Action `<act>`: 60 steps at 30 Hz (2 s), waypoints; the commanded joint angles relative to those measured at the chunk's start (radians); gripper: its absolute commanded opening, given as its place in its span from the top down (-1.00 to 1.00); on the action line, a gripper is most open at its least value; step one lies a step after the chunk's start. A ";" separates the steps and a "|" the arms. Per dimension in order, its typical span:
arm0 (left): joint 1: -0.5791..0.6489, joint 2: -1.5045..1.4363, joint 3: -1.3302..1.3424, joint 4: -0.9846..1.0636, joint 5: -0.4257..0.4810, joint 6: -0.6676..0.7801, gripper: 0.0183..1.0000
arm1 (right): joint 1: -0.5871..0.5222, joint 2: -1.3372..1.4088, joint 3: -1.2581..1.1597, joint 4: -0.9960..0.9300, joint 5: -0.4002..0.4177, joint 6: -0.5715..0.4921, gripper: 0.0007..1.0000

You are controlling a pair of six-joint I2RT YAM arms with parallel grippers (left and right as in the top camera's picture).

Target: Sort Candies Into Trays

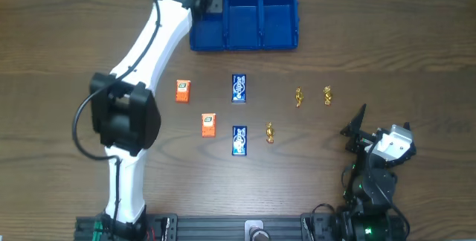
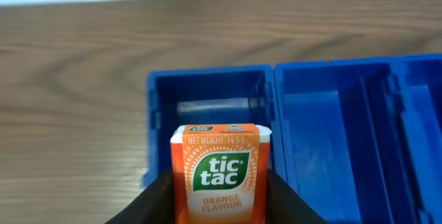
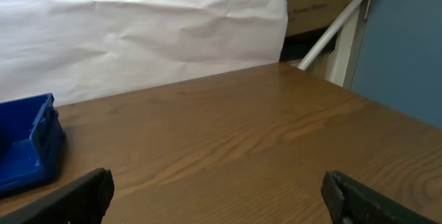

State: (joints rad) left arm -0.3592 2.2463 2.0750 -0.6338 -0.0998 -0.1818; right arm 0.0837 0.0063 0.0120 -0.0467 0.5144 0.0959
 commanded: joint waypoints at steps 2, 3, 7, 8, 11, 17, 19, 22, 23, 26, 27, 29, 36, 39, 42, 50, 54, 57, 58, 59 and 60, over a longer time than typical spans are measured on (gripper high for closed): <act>0.012 0.040 0.033 0.028 0.034 -0.060 0.46 | -0.001 -0.003 -0.003 -0.006 0.011 0.008 -1.00; 0.013 0.044 0.033 0.028 0.034 -0.059 0.46 | -0.001 -0.003 -0.003 -0.006 0.011 0.008 -1.00; 0.014 0.045 0.033 0.028 0.028 -0.060 0.45 | -0.001 -0.003 -0.003 -0.006 0.011 0.008 -1.00; 0.014 0.045 0.032 0.027 0.018 -0.076 0.45 | -0.001 -0.003 -0.003 -0.006 0.011 0.008 -1.00; 0.015 0.045 0.032 0.017 0.010 -0.080 0.45 | -0.001 -0.003 -0.003 -0.006 0.011 0.008 -1.00; 0.014 0.044 0.032 0.006 -0.004 -0.080 -0.05 | -0.001 -0.003 -0.003 -0.006 0.011 0.008 -1.00; 0.011 0.035 0.032 0.008 -0.004 -0.080 -0.29 | -0.001 -0.003 -0.003 -0.006 0.011 0.008 -1.00; 0.003 -0.018 0.023 0.002 -0.016 -0.076 -0.44 | -0.001 -0.003 -0.003 -0.006 0.011 0.008 -1.00; -0.002 -0.059 0.003 0.003 -0.026 -0.076 -0.47 | -0.001 -0.003 -0.003 -0.006 0.011 0.008 -1.00; -0.013 -0.214 -0.130 0.029 -0.047 -0.075 -0.54 | -0.001 -0.003 -0.003 -0.006 0.011 0.008 -1.00; -0.016 -0.290 -0.212 0.049 -0.046 -0.072 -0.55 | -0.001 -0.003 -0.003 -0.006 0.011 0.008 -1.00; -0.017 -0.408 -0.356 0.081 -0.045 -0.073 -0.55 | -0.001 -0.003 -0.003 -0.006 0.011 0.008 -1.00; -0.017 -0.771 -1.030 0.278 0.020 -0.097 -0.70 | -0.001 -0.003 -0.003 -0.006 0.011 0.008 -1.00; -0.017 -0.767 -1.189 0.355 0.041 -0.114 -0.71 | -0.001 -0.003 -0.003 -0.006 0.011 0.008 -1.00; -0.017 -0.739 -1.230 0.359 0.045 -0.114 -0.70 | -0.001 -0.003 -0.003 -0.006 0.011 0.008 -1.00; -0.001 -0.660 -1.230 0.381 0.049 -0.114 -0.67 | -0.001 -0.003 -0.003 -0.006 0.011 0.008 -1.00; 0.013 -0.610 -1.228 0.412 0.058 -0.114 -0.66 | -0.001 -0.003 -0.003 -0.006 0.011 0.008 -1.00; 0.027 -0.583 -1.228 0.431 0.075 -0.111 -0.65 | -0.001 -0.003 -0.003 -0.006 0.011 0.008 -1.00; 0.032 -0.573 -1.228 0.435 0.075 -0.110 -0.65 | -0.001 -0.003 -0.003 -0.006 0.011 0.008 -1.00; 0.035 -0.567 -1.227 0.437 0.075 -0.109 -0.64 | -0.001 -0.003 -0.003 -0.006 0.011 0.008 -1.00; 0.039 -0.563 -1.227 0.440 0.075 -0.109 -0.63 | -0.001 -0.003 -0.003 -0.006 0.011 0.008 -1.00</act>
State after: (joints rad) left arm -0.3344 1.6600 0.8326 -0.2016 -0.0338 -0.2886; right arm 0.0837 0.0063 0.0120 -0.0467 0.5144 0.0959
